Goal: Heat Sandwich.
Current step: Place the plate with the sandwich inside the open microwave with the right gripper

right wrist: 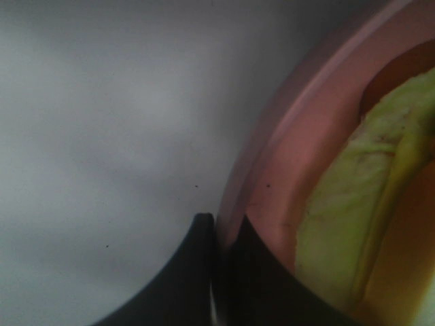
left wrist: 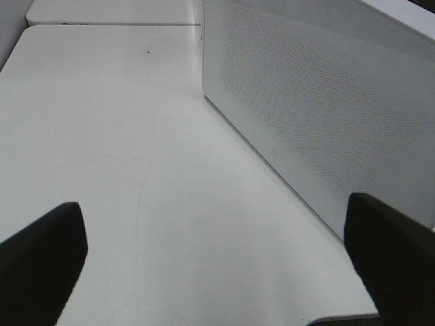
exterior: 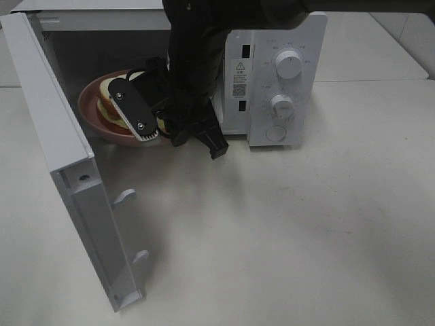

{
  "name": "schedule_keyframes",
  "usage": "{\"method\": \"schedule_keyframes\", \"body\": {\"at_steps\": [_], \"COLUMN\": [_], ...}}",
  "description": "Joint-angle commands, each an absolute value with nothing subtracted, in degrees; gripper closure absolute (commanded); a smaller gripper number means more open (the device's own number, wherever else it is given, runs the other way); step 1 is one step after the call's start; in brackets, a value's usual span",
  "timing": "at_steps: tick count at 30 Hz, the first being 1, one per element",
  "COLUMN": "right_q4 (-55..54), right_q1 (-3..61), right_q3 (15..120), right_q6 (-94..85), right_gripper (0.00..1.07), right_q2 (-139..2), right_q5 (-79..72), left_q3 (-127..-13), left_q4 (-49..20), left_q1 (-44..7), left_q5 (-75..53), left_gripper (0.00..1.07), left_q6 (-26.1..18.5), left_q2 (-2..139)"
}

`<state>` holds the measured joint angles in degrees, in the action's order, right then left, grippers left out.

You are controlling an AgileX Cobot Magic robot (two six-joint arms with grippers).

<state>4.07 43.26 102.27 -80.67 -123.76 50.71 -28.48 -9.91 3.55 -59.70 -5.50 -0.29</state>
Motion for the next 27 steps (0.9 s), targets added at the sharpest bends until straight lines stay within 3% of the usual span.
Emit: {"method": "schedule_keyframes", "body": {"at_steps": [1, 27], "right_q4": [4.13, 5.84], "right_q1": [43.26, 42.51], "right_q3": [104.45, 121.07], "right_q6": [-79.87, -67.15], "right_gripper": [1.07, 1.07], "right_q2": [-124.85, -135.33], "right_q5": [50.48, 53.06], "left_q3": [-28.25, -28.25], "left_q4": [-10.08, -9.40], "left_q1": [3.84, 3.84], "left_q5": [-59.19, -59.24], "left_gripper": [0.10, 0.10], "left_q6": [-5.50, -5.50], "left_q2": [-1.72, -1.72]}}
